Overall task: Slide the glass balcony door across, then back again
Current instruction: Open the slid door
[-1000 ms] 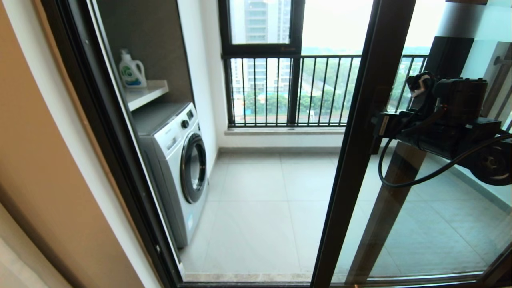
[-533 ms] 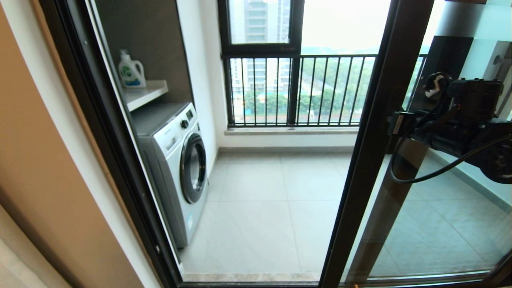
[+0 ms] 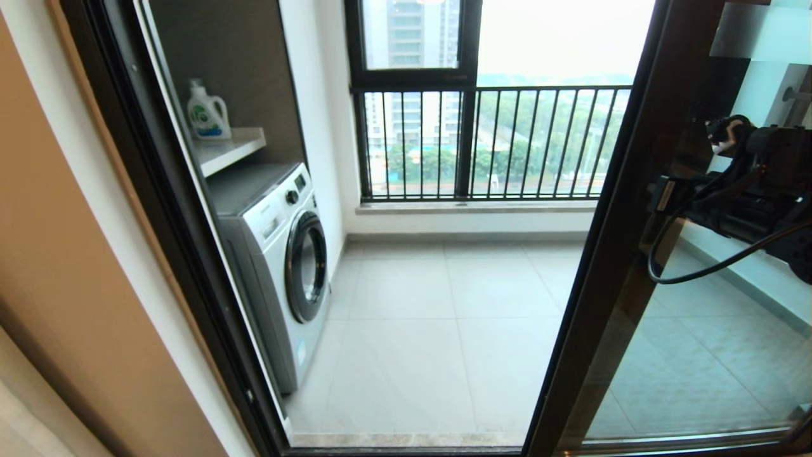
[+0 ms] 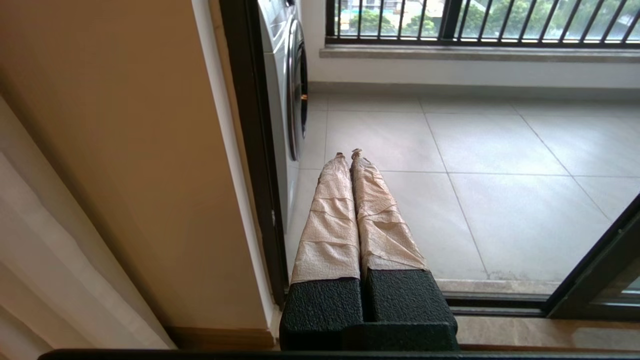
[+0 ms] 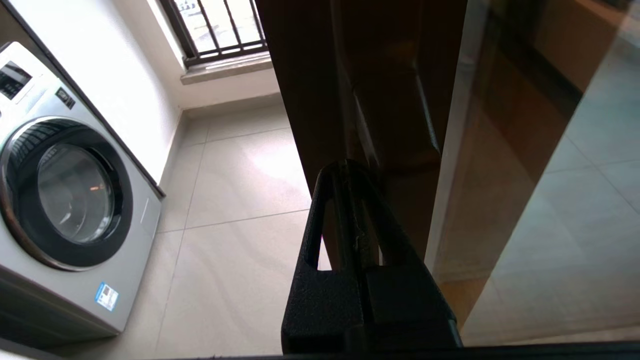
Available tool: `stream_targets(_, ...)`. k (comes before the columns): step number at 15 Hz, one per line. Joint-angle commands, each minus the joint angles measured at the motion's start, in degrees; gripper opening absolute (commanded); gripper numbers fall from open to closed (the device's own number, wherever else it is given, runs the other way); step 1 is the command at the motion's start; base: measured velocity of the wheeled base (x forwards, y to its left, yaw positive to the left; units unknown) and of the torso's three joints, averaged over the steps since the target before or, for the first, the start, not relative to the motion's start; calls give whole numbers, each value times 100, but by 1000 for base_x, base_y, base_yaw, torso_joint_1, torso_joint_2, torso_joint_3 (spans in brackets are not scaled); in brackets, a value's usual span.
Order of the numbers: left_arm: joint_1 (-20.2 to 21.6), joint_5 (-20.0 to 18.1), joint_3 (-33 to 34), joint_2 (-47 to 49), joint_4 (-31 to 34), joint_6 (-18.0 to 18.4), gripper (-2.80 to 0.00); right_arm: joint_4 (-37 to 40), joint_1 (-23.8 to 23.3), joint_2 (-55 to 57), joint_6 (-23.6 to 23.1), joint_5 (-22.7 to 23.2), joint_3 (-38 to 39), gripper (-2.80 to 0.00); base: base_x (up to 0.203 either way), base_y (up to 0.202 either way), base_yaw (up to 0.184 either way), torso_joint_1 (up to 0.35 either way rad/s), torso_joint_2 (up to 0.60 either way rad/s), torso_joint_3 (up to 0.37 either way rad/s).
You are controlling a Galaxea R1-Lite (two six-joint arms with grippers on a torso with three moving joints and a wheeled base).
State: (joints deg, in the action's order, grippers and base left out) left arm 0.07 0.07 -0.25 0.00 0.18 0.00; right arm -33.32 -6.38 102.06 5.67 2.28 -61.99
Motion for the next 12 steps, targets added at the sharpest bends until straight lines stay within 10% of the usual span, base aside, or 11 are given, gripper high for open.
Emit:
stream_targets(1,1,1,-1,9,-1,0,-280,-20,-195,-2,1,57,-4,-280,0,0,0,0,0,0)
stream_targets(12,1,1,-1,9,-1,0,-280,-18,-953,-2,-89,501,-44,-280,0,0,0,0,0,0)
